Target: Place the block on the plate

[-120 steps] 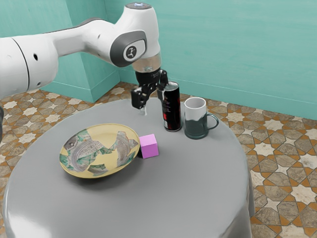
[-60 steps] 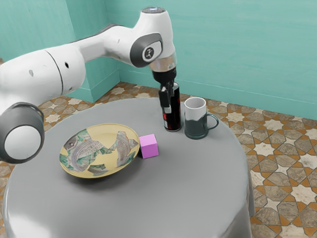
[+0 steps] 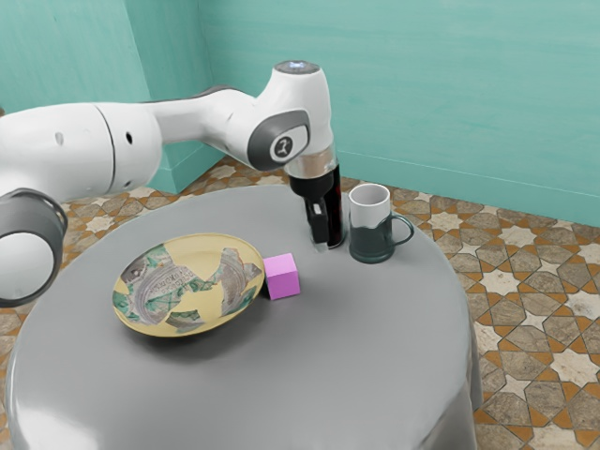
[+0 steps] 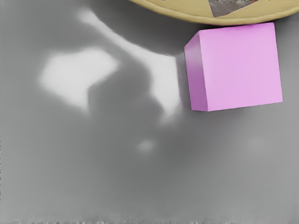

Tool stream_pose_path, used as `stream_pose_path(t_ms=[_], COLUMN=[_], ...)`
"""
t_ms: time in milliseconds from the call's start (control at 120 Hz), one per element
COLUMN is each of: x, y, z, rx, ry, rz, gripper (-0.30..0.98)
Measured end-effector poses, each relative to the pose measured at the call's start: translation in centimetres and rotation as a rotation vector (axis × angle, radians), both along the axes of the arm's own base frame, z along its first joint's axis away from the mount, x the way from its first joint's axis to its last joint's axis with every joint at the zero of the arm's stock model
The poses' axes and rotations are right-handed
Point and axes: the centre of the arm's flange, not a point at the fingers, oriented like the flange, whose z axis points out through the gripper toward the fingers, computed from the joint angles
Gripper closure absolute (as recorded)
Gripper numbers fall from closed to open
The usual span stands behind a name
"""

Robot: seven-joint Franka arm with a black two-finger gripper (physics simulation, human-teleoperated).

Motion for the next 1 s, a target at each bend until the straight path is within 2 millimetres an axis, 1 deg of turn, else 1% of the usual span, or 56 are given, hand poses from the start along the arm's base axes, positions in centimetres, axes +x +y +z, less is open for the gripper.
stream_pose_path(t_ms=[83, 183, 267, 317, 525, 592, 658, 767, 883, 917, 933, 1000], x=[-0.9, -1.9, -1.6, -1.0, 1.6, 2.1, 2.1, 2.1, 2.1, 2.1, 2.2, 3.4], y=[0.1, 0.5, 0.8, 1.3, 6.0, 7.6, 8.4, 8.7, 8.3, 7.8, 7.7, 7.2], z=[0.3, -0.4, -0.8, -1.3, -2.3, -2.3, -2.2, -2.7, -3.5, -4.0, -4.2, -4.0], rx=[0.008, 0.021, 0.020, 0.012, -0.026, -0.028, -0.023, -0.019, -0.017, -0.023, -0.030, -0.056], ry=[-0.007, -0.010, -0.026, -0.032, -0.052, -0.053, -0.052, -0.042, -0.029, -0.020, -0.015, -0.013], rz=[0.034, 0.069, 0.098, 0.118, 0.236, 0.263, 0.269, 0.256, 0.226, 0.212, 0.206, 0.180], gripper=[0.00, 0.00, 0.00, 0.00, 0.00, 0.00, 0.00, 0.00, 0.00, 0.00, 0.00, 0.00])
